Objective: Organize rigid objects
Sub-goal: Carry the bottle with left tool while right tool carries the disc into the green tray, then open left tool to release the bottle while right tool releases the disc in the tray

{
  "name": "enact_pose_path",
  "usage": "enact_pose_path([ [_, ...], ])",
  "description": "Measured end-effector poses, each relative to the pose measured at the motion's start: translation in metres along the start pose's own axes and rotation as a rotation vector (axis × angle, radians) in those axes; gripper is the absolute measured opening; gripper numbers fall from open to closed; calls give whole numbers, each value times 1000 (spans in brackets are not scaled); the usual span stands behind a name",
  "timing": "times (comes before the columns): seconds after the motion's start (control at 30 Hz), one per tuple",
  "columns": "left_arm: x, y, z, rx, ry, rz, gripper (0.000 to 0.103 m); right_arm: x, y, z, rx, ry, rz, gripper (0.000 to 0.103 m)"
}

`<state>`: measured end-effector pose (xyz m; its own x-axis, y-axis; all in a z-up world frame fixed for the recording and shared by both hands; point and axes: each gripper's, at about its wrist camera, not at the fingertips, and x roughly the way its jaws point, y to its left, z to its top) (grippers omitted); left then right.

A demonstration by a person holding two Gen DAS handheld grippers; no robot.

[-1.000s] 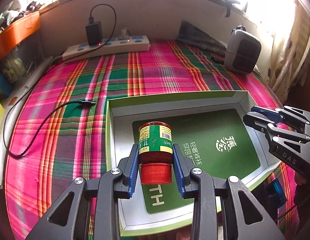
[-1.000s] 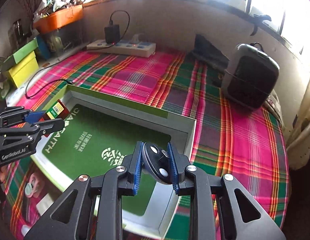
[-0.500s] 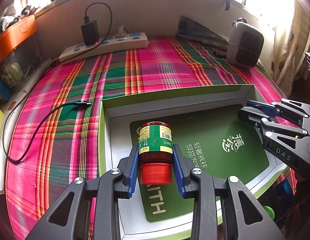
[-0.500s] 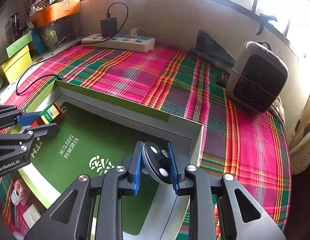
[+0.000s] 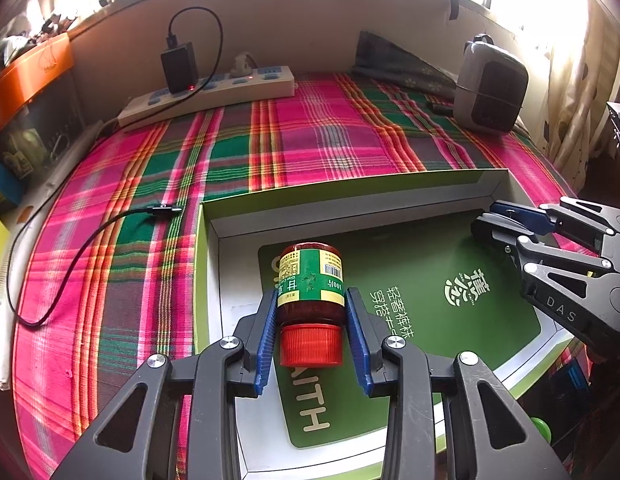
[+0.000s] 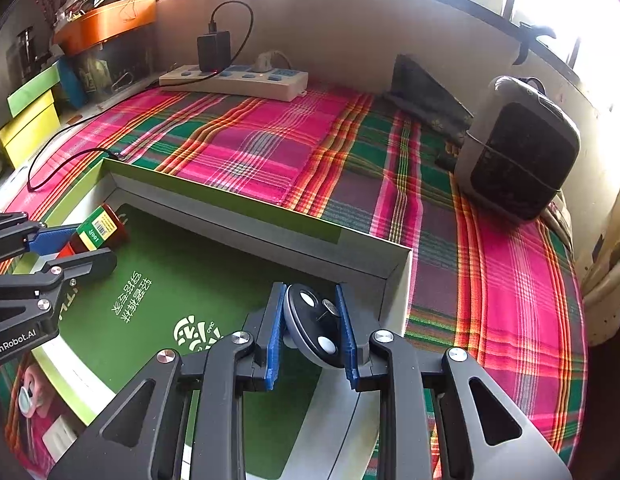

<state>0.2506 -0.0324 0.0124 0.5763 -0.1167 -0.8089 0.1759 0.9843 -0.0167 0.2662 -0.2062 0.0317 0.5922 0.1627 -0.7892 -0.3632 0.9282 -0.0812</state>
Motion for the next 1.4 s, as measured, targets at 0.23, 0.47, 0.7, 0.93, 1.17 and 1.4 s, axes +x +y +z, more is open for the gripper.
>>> enact_pose_path([
  [0.23, -1, -1, 0, -1, -3, -5, 42, -1, 0, 0, 14, -10, 19, 30],
  [0.47, -9, 5, 1, -29, -15, -19, 47, -8, 0, 0, 32, -45, 42, 45],
  [0.7, -23, 4, -2, -37, -34, -34, 48, -22, -1, -1, 52, -76, 44, 45],
  [0.93, -45, 2, -11, -40, -60, -25, 48, -41, -1, -8, 62, -94, 29, 45],
  [1.17, -71, 4, -27, -53, -92, -22, 48, -64, -4, -24, 92, -107, 24, 45],
  [1.4, -85, 8, -53, -67, -85, -18, 48, -94, -3, -49, 123, -135, 26, 45],
])
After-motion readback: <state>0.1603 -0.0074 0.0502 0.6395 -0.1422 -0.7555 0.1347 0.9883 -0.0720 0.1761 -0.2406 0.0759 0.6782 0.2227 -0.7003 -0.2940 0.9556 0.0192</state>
